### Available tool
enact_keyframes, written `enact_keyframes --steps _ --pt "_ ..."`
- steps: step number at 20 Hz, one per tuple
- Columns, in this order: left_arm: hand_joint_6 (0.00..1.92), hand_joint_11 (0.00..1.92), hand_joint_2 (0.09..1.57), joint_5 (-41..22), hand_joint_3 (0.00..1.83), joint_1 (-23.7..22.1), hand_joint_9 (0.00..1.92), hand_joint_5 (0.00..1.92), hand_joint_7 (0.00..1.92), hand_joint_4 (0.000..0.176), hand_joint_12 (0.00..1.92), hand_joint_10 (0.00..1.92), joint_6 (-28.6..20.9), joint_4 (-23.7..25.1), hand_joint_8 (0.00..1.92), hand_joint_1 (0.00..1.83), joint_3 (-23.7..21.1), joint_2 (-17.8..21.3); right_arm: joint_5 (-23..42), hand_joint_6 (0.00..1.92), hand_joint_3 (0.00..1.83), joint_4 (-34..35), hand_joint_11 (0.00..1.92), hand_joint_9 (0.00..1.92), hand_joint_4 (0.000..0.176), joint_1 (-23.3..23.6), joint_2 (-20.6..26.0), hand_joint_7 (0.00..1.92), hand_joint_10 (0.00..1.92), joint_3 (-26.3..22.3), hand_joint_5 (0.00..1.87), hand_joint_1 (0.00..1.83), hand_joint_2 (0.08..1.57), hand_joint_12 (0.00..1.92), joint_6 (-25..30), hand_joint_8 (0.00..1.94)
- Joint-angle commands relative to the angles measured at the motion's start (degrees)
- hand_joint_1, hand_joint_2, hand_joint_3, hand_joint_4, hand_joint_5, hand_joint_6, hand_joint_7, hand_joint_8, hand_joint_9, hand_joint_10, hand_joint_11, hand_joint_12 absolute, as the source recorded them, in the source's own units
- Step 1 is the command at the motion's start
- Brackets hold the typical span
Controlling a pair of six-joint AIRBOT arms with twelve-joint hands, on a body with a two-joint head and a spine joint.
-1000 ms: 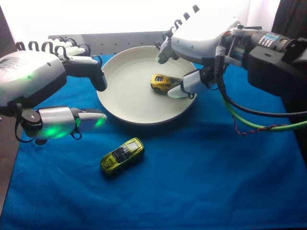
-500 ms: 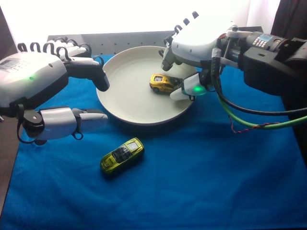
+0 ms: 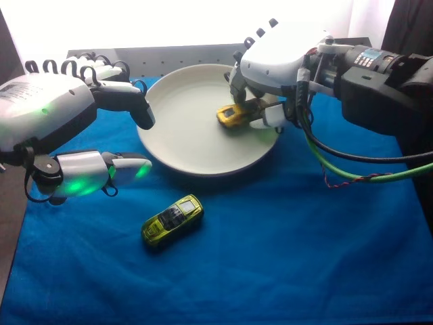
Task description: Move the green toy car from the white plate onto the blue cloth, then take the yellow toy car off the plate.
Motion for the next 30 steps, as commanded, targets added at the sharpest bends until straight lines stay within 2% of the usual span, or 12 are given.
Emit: enact_keyframes --steps 1,9,10,14,15,16,20,21,23,25,27,30 --pt "0.79 0.00 1.18 -7.15 0.00 -0.44 0.08 0.51 0.22 0.000 1.92 1.45 -0.15 0.27 1.16 0.59 0.09 -0.39 5.97 1.24 0.00 -0.05 0.96 0.92 0.000 1.04 -0.05 0.86 1.80 -0.12 0.82 1.10 1.20 1.92 -0.54 1.51" --pt "0.84 0.00 1.16 -7.05 0.00 -0.40 0.07 0.50 0.23 0.000 1.92 1.46 -0.15 0.05 1.15 0.61 0.27 -0.55 6.10 1.25 0.00 -0.04 1.13 1.04 0.000 1.07 -0.04 0.95 1.92 -0.59 0.82 1.12 1.20 1.92 -0.87 1.76" --pt "0.86 0.00 1.16 -7.02 0.00 -0.39 0.07 0.50 0.24 0.000 1.92 1.44 -0.15 0.02 1.13 0.61 0.31 -0.60 6.37 1.24 0.00 -0.04 0.97 0.91 0.000 1.11 -0.04 0.86 1.83 -0.78 0.82 1.11 1.20 1.92 -0.87 1.60" --pt "0.81 0.00 1.16 -7.01 0.00 -0.12 0.09 0.52 0.26 0.000 1.92 1.48 -0.15 -0.34 1.12 0.62 0.43 -0.76 8.62 1.25 0.00 -0.04 0.91 0.99 0.000 2.09 1.41 0.95 1.70 -2.80 0.83 1.11 1.20 1.91 -0.87 1.47" --pt "0.84 0.00 1.15 -7.03 0.00 -0.08 0.07 0.52 0.24 0.000 1.92 1.49 -0.15 -0.40 1.13 0.64 0.43 -0.76 9.14 1.23 0.00 -0.04 1.02 1.02 0.000 2.17 1.88 0.99 1.85 -3.30 0.85 1.12 1.18 1.92 -0.88 1.64" --pt "0.85 0.00 1.15 -7.09 0.00 -0.01 0.05 0.51 0.23 0.000 1.92 1.51 -0.15 -0.58 1.14 0.65 0.42 -0.76 11.17 1.23 0.00 -0.04 1.13 1.08 0.000 2.32 4.20 1.00 1.87 -5.70 0.84 1.12 1.19 1.92 -1.13 1.62" --pt "0.87 0.00 1.15 -7.23 0.00 0.14 0.04 0.49 0.24 0.003 1.92 1.42 -0.15 -0.84 1.08 0.64 0.34 -0.75 13.67 1.20 0.00 -0.04 1.12 1.06 0.000 2.37 7.75 1.01 1.89 -9.21 0.86 1.12 1.18 1.92 -2.05 1.57" --pt "0.88 0.00 1.16 -7.34 0.00 0.22 0.05 0.49 0.24 0.000 1.92 1.41 -0.15 -0.94 1.07 0.67 0.27 -0.72 14.44 1.20 0.00 -0.05 1.22 1.14 0.000 2.37 9.34 1.04 1.91 -10.91 0.86 1.12 1.18 1.92 -2.38 1.71" --pt "0.88 0.00 1.15 -7.45 0.00 0.30 0.05 0.49 0.23 0.000 1.92 1.44 -0.15 -1.06 1.08 0.68 0.24 -0.70 15.17 1.19 0.00 -0.05 1.26 1.17 0.000 2.37 10.68 1.04 1.92 -12.23 0.86 1.12 1.18 1.92 -2.65 1.71" --pt "0.86 0.00 1.15 -7.58 0.00 0.43 0.05 0.50 0.24 0.000 1.92 1.48 -0.15 -1.19 1.11 0.69 0.20 -0.67 15.89 1.20 0.00 -0.05 1.44 1.35 0.000 2.36 11.83 1.16 1.92 -13.36 0.86 1.12 1.18 1.92 -2.71 1.92" --pt "0.77 0.00 1.16 -8.13 0.00 1.15 0.05 0.51 0.23 0.000 1.92 1.40 -0.15 -1.66 1.03 0.66 -0.01 -0.46 18.32 1.24 0.00 -0.30 1.57 1.50 0.000 2.35 15.89 1.31 1.92 -16.84 0.85 1.12 1.18 1.92 -3.02 1.94" --pt "0.82 0.00 1.19 -8.91 0.00 1.94 0.05 0.48 0.23 0.000 1.92 1.38 -0.15 -2.24 1.05 0.66 -0.31 -0.11 21.61 1.16 0.00 -1.52 1.43 1.36 0.000 0.85 19.61 1.24 1.92 -21.07 0.88 1.14 1.17 1.92 -3.02 1.78"
